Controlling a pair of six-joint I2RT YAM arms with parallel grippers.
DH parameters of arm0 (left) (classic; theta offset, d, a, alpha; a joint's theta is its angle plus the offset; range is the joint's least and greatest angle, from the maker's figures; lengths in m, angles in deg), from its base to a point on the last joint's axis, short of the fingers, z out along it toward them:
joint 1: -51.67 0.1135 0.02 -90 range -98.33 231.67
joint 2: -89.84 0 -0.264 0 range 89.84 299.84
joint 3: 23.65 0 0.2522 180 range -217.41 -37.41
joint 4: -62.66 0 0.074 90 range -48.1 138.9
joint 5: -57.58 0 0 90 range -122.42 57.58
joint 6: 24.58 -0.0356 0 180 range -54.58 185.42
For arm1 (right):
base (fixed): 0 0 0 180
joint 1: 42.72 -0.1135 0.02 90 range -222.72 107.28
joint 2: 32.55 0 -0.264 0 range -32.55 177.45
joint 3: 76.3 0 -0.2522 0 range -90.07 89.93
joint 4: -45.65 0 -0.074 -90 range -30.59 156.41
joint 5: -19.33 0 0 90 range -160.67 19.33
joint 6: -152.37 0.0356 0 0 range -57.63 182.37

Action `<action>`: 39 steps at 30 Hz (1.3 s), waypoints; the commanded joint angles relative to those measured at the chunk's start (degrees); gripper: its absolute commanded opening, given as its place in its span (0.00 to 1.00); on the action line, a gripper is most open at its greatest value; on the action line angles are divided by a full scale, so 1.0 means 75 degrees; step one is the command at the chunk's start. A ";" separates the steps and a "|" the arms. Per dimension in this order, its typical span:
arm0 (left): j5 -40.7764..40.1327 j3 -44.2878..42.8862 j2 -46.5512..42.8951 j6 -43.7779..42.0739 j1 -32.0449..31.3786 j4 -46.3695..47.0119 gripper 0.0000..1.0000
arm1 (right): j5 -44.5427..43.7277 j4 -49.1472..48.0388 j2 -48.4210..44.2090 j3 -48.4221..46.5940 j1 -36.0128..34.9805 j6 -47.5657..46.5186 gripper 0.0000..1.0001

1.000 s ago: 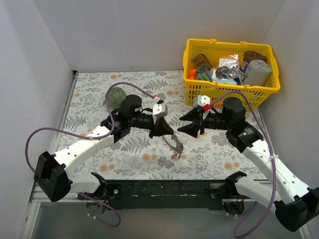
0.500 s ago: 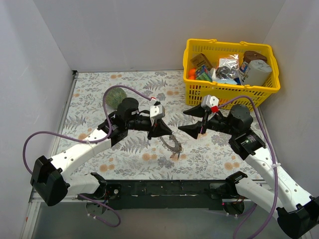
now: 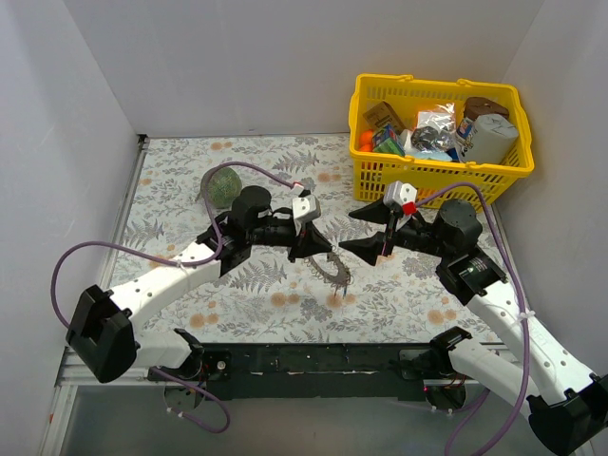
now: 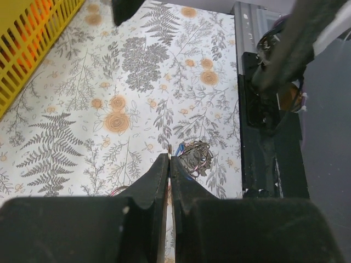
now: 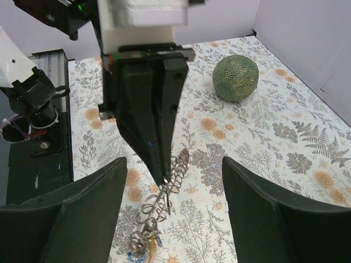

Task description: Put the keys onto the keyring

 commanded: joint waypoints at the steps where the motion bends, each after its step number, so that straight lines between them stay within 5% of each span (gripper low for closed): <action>1: -0.0406 -0.0296 0.0581 0.0441 -0.0025 0.0628 0.00 | 0.0105 -0.0415 -0.0126 0.0043 0.0018 0.0043 0.78; 19: -0.2691 -0.2184 0.3031 0.1635 -0.0072 0.1704 0.00 | 0.0176 -0.0263 -0.0373 0.0101 0.0018 -0.0015 0.77; 31: -0.3687 0.0638 0.3407 0.3196 -0.0492 0.4072 0.00 | 0.0316 -0.0415 -0.0443 0.0395 0.0018 0.0067 0.77; 39: -0.3583 0.1168 0.3126 0.3418 -0.0681 0.3910 0.00 | 0.0434 -0.0556 -0.0326 0.0383 0.0018 0.0160 0.77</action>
